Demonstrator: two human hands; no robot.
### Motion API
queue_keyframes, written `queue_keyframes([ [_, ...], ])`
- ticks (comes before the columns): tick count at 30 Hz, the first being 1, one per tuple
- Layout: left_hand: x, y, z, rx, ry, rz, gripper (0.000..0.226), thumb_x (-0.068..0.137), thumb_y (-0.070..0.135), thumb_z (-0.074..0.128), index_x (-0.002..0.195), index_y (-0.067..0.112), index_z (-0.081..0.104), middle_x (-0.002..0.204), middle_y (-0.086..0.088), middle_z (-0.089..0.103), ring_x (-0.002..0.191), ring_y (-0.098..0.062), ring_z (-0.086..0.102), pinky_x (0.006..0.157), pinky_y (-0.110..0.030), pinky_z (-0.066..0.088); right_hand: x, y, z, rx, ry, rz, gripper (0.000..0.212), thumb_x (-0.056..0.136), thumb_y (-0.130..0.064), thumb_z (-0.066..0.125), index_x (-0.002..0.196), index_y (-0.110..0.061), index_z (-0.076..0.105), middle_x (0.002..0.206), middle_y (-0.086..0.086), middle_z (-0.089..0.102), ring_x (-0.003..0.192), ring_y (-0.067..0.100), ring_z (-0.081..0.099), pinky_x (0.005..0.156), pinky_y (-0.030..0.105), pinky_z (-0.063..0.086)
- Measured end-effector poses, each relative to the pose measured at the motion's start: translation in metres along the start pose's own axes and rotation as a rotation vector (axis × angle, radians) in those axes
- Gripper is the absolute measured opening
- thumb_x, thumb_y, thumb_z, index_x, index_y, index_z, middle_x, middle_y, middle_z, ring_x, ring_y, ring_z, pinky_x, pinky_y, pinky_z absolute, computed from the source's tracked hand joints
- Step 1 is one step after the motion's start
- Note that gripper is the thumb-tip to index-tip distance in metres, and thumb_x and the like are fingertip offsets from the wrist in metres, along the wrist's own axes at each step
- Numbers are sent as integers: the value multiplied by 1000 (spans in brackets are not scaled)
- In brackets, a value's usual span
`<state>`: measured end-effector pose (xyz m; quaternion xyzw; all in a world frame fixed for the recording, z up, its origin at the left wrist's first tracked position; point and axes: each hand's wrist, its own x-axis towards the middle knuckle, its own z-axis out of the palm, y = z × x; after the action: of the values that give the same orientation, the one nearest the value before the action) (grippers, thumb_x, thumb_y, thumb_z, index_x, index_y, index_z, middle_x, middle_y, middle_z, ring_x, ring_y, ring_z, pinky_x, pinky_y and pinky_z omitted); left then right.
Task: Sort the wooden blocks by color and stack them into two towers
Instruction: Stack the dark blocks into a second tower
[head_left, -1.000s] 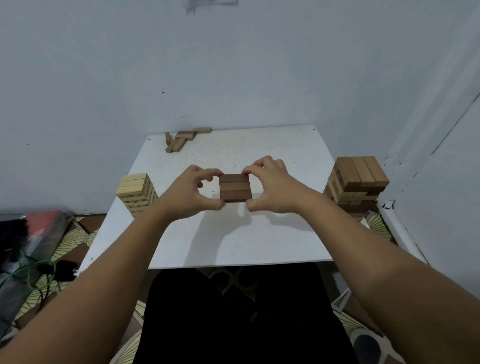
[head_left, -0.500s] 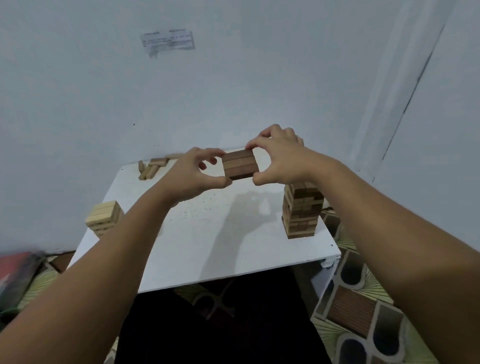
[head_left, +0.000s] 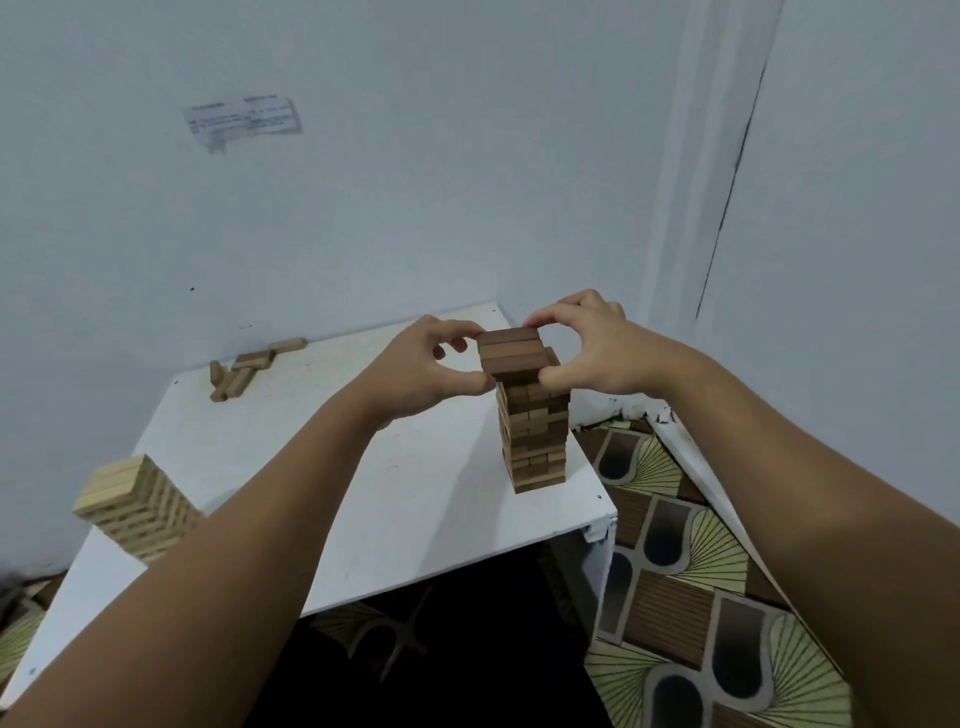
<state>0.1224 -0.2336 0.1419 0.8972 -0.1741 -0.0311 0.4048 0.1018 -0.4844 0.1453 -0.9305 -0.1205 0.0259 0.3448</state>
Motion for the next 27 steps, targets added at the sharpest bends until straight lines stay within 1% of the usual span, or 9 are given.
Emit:
queue_keyframes([
  [3, 1, 1, 4, -10, -18, -22, 61, 65, 54, 81, 123, 43, 68, 119, 11, 58, 111, -11, 52, 83, -28, 44, 0, 7, 0, 27, -18, 9, 65, 82, -34, 78, 141, -43, 50, 146, -7, 31, 139, 18, 23, 104, 39, 30],
  [6, 1, 2, 8, -31, -21, -36, 58, 66, 52, 81, 122, 44, 68, 118, 11, 58, 111, -10, 52, 84, -27, 44, -2, 10, -2, 45, -16, 16, 65, 82, -33, 77, 141, -41, 51, 147, -6, 31, 139, 18, 24, 109, 42, 32],
  [8, 1, 2, 12, -42, -23, -42, 57, 66, 51, 82, 122, 43, 68, 119, 11, 58, 112, -11, 52, 84, -27, 44, -2, 13, -3, 46, -25, 19, 65, 82, -33, 77, 141, -42, 50, 147, -5, 31, 139, 18, 25, 108, 41, 31],
  [10, 1, 2, 16, -43, -24, -47, 57, 66, 51, 82, 122, 44, 68, 119, 12, 58, 112, -11, 52, 84, -26, 43, -3, 17, -4, 57, -39, 29, 67, 80, -36, 78, 141, -43, 50, 147, -6, 31, 139, 18, 25, 106, 40, 31],
  [13, 0, 2, 20, -46, -22, -56, 56, 66, 52, 82, 120, 46, 68, 118, 14, 58, 111, -8, 52, 83, -24, 42, -4, 22, -4, 73, -52, 41, 73, 72, -45, 75, 140, -45, 50, 146, -7, 32, 137, 18, 26, 104, 40, 32],
  [17, -2, 4, 24, -45, -26, -63, 56, 66, 53, 81, 120, 48, 67, 120, 14, 57, 110, -7, 51, 83, -24, 41, -4, 27, -3, 66, -57, 35, 67, 79, -40, 77, 140, -46, 50, 147, -7, 32, 138, 18, 27, 107, 42, 33],
  [21, -3, 6, 25, -44, -22, -74, 58, 65, 54, 81, 121, 47, 66, 121, 13, 58, 111, -7, 51, 83, -25, 41, -5, 26, -4, 83, -76, 50, 71, 73, -46, 75, 139, -48, 50, 146, -7, 32, 139, 19, 29, 111, 46, 34],
  [24, -4, 5, 24, -58, -20, -81, 58, 64, 55, 82, 119, 49, 65, 122, 12, 59, 112, -8, 51, 83, -26, 41, -5, 26, -3, 90, -83, 46, 65, 83, -39, 77, 140, -48, 48, 147, -6, 32, 140, 20, 30, 113, 49, 34],
  [27, -6, 3, 24, -69, -11, -84, 63, 64, 55, 83, 123, 48, 65, 125, 12, 60, 113, -9, 52, 84, -27, 42, -5, 29, -1, 104, -89, 38, 66, 84, -38, 77, 141, -51, 46, 149, -6, 30, 141, 21, 30, 113, 51, 35],
])
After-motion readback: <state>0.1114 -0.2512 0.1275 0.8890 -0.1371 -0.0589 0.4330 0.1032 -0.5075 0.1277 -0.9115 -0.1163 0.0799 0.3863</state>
